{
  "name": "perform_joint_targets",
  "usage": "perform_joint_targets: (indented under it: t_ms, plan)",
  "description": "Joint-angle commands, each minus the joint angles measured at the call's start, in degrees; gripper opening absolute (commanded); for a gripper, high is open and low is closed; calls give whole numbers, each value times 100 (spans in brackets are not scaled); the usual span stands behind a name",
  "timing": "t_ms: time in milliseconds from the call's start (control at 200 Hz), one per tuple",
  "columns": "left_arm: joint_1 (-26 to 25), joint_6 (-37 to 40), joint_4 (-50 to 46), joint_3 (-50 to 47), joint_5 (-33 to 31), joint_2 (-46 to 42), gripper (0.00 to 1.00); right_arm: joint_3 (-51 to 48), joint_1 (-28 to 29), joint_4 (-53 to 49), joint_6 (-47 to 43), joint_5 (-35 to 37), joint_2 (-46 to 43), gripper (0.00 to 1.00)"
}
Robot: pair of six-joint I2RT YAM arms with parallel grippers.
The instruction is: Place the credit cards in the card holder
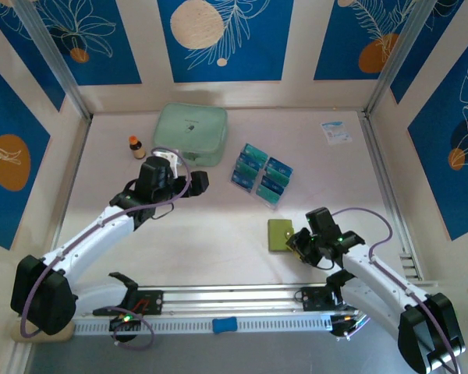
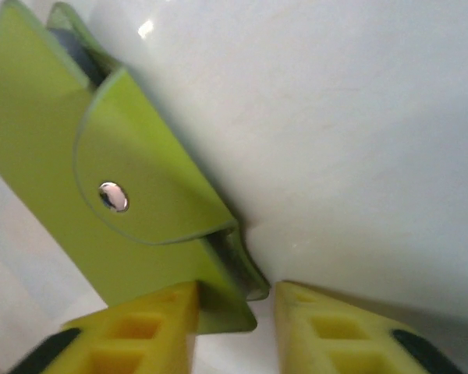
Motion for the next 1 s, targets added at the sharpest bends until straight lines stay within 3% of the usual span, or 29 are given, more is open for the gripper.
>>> perform_joint_targets:
  t_ms: [0, 95, 230, 385, 520, 760, 995]
  plan:
    - [-71, -23, -64, 202, -109, 10, 100, -121, -31, 73, 16, -99, -24, 17]
    - [-71, -54, -37, 151, -101, -8, 100, -126, -33, 51, -36, -173, -115, 0]
    - [-70, -173, 114, -48, -297, -166, 100, -50, -37, -69, -171, -409, -427, 0]
    - [-70, -583, 789, -719, -1035, -710, 100, 203, 68, -126, -397, -986, -858, 0]
    - [-54, -938, 436, -719, -1422, -1111, 100, 660, 412, -195, -559, -1321, -1000, 0]
    - [-36, -1016, 341, -280, -447, -949, 100, 1712, 1088, 725, -577, -1416, -286, 0]
    - [-19, -1717, 547, 35, 682, -416, 100, 2941, 1142, 2171, -773, -1375, 1083, 0]
